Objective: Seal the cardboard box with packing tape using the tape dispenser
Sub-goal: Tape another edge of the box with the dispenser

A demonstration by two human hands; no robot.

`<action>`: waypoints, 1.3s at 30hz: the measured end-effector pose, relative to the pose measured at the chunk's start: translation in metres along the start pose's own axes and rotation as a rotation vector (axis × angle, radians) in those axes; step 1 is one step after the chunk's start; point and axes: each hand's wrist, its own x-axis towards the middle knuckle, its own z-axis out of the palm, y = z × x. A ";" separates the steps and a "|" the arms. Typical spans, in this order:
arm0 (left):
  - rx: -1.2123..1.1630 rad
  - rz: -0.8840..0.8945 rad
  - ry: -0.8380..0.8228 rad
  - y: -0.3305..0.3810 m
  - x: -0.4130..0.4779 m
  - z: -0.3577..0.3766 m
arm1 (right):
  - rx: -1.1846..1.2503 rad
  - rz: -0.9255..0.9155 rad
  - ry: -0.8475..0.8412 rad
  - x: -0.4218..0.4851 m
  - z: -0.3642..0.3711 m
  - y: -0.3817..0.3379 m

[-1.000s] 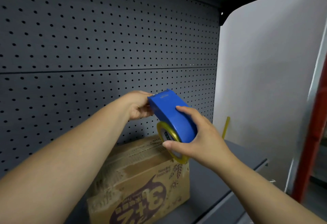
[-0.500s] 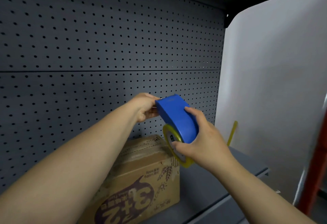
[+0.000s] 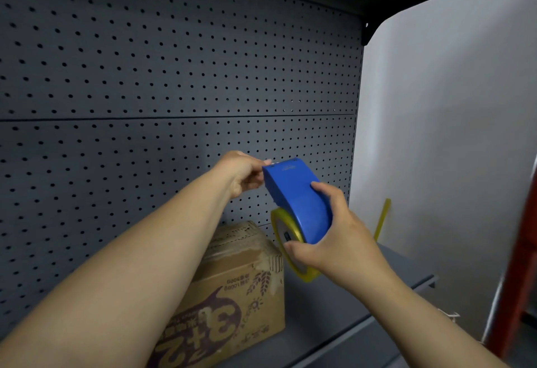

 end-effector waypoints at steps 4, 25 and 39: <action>0.069 0.026 0.014 0.007 0.008 -0.012 | 0.044 0.006 -0.022 -0.007 -0.003 0.004; 0.420 -0.060 -0.085 -0.056 0.088 -0.023 | -0.051 0.134 -0.183 0.006 0.001 0.004; 0.794 -0.255 -0.185 -0.105 0.109 -0.017 | -0.089 0.224 -0.277 0.018 0.020 0.007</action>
